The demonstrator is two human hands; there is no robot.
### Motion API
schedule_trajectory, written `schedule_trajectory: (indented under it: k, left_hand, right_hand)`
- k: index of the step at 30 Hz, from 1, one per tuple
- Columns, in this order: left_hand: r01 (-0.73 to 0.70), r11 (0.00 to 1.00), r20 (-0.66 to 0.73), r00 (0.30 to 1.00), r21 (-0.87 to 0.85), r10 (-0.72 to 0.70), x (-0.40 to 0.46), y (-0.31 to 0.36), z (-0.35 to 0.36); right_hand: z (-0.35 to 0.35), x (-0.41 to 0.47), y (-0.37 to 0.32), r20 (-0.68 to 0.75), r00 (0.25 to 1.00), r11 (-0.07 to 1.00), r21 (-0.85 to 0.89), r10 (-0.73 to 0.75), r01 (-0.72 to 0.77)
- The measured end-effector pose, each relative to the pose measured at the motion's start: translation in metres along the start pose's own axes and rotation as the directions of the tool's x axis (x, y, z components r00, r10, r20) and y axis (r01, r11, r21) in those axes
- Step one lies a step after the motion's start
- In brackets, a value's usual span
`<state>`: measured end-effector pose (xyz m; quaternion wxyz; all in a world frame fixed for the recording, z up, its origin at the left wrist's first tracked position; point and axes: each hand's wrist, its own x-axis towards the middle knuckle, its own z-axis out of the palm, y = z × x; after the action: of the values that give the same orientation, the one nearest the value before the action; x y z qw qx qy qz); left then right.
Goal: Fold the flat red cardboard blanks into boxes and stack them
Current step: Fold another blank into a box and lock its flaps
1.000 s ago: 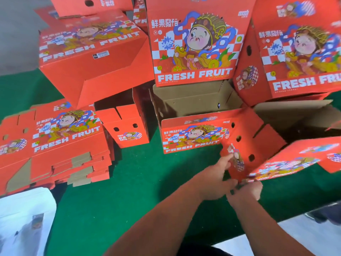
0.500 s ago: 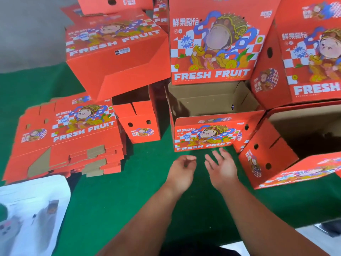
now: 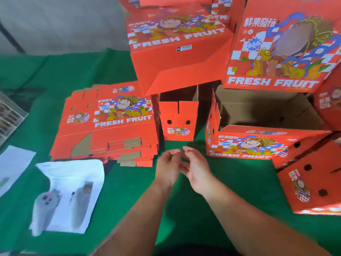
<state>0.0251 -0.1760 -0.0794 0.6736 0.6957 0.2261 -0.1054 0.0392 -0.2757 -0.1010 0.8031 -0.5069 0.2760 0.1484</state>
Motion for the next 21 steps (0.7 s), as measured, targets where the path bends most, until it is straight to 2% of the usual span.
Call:
schedule_trajectory:
  k: [4,8,11,13,14,15,17,18,19,21]
  left_hand:
    - [0.016,0.999,-0.047,0.999,-0.038,-0.018,0.024,0.01,-0.044]
    - [-0.066,0.996,-0.106,0.992,0.052,0.072,0.048,0.02,-0.084]
    - [-0.195,0.943,-0.235,0.936,0.271,0.261,0.068,0.031,-0.133]
    - [-0.229,0.824,-0.271,0.87,0.518,0.411,0.092,0.044,-0.178]
    - [-0.158,0.763,-0.304,0.852,0.626,0.426,0.108,0.052,-0.203]
    - [-0.025,0.728,-0.378,0.842,0.685,0.385,0.124,0.058,-0.228]
    - [0.301,0.717,-0.571,0.805,0.629,0.163,0.148,0.067,-0.274]
    - [0.419,0.702,-0.624,0.78,0.576,0.046,0.156,0.069,-0.294]
    - [0.476,0.692,-0.633,0.774,0.543,-0.036,0.163,0.067,-0.312]
    - [0.46,0.72,-0.579,0.809,0.52,-0.1,0.17,0.059,-0.339]
  right_hand:
    - [0.052,0.009,0.003,0.01,1.0,0.996,-0.094,0.012,-0.011]
    - [0.092,0.032,0.011,-0.046,0.998,0.967,-0.251,-0.051,0.038]
    - [0.111,0.051,0.02,-0.089,0.991,0.913,-0.403,-0.104,0.06]
    - [0.122,0.061,0.021,-0.092,0.987,0.845,-0.531,-0.128,0.06]
    - [0.126,0.066,0.02,-0.102,0.985,0.811,-0.582,-0.139,0.055]
    - [0.131,0.07,0.02,-0.116,0.982,0.779,-0.626,-0.146,0.042]
    - [0.137,0.077,0.018,-0.15,0.978,0.747,-0.665,-0.144,0.008]
    - [0.14,0.08,0.017,-0.166,0.977,0.761,-0.648,-0.135,-0.005]
    - [0.142,0.084,0.016,-0.181,0.975,0.78,-0.626,-0.128,-0.014]
    - [0.148,0.088,0.014,-0.197,0.972,0.78,-0.626,-0.13,-0.023]
